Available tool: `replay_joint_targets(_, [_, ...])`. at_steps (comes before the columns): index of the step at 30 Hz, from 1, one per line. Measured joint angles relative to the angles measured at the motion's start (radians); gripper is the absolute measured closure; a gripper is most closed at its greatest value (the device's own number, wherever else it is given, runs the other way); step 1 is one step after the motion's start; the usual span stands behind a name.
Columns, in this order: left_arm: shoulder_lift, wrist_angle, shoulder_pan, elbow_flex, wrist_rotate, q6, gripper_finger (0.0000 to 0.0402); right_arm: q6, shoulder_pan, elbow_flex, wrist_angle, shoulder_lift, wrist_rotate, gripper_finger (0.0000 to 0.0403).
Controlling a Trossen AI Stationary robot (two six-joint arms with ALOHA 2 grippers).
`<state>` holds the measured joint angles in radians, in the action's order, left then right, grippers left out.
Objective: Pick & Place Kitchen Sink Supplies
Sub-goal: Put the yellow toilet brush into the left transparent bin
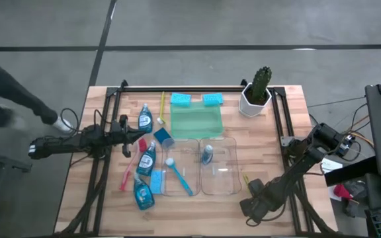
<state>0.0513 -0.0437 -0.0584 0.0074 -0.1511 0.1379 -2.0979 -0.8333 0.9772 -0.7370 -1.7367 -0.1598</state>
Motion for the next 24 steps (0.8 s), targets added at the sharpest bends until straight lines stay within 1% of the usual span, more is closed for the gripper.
replay_joint_targets(3, [0.0,0.0,0.0,0.0,0.0,0.0,0.0401,0.002,0.0,0.0,-0.006,0.003,0.0,0.0286])
replay_joint_targets(9, [0.0,0.0,0.0,0.0,0.0,0.0,0.0401,0.006,0.0,0.0,-0.009,0.03,-0.001,0.0363])
replay_joint_targets(12, [0.0,0.0,0.0,0.0,0.0,0.0,0.0401,0.005,0.0,0.0,-0.018,0.052,-0.003,0.0386])
replay_joint_targets(15, [0.0,0.0,0.0,0.0,0.0,0.0,0.0401,0.004,0.0,0.0,-0.026,0.08,-0.002,0.0393])
replay_joint_targets(24, [0.0,0.0,0.0,0.0,0.0,0.0,0.0401,-0.034,0.0,0.004,-0.093,0.189,0.002,0.0395])
